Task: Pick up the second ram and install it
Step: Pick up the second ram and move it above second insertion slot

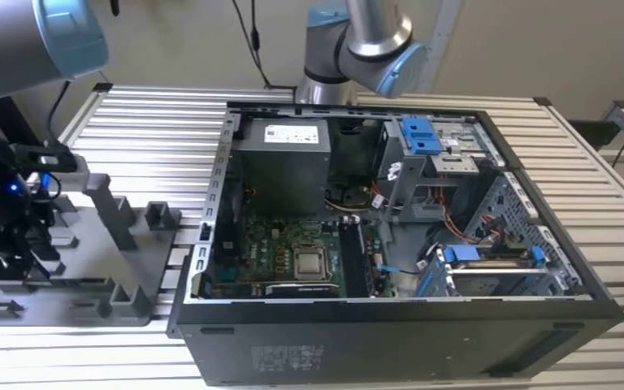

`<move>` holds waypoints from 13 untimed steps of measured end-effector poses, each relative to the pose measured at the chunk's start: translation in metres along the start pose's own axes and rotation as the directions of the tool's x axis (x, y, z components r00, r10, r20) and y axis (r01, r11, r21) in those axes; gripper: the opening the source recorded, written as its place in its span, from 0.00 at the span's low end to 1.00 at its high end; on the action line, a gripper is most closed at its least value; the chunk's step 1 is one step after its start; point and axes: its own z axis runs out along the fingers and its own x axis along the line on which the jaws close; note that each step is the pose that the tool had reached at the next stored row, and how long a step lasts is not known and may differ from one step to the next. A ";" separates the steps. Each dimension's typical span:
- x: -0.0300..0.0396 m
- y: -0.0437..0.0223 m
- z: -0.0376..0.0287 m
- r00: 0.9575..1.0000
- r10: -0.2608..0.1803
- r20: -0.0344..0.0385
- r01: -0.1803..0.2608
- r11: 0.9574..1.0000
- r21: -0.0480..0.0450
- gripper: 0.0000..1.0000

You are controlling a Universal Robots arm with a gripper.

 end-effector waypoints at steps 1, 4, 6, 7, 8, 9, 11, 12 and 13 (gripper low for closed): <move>0.0006 0.0003 0.0019 1.000 0.000 0.000 0.000 1.000 0.000 0.36; 0.0015 0.0011 0.0072 1.000 0.000 0.000 0.000 1.000 0.004 0.36; 0.0018 0.0020 0.0108 1.000 0.000 0.000 0.000 1.000 0.007 0.36; 0.0018 0.0027 0.0127 1.000 0.000 0.000 0.000 1.000 0.010 0.36; 0.0019 0.0038 0.0142 1.000 0.000 0.000 0.000 1.000 0.013 0.36; 0.0019 0.0051 0.0155 1.000 -0.001 0.000 0.001 1.000 0.016 0.36; 0.0019 0.0073 0.0178 1.000 -0.001 0.000 0.001 1.000 0.023 0.36; 0.0019 0.0077 0.0178 1.000 -0.001 0.000 0.001 1.000 0.023 0.36; 0.0019 0.0082 0.0178 1.000 -0.001 0.000 0.001 1.000 0.023 0.36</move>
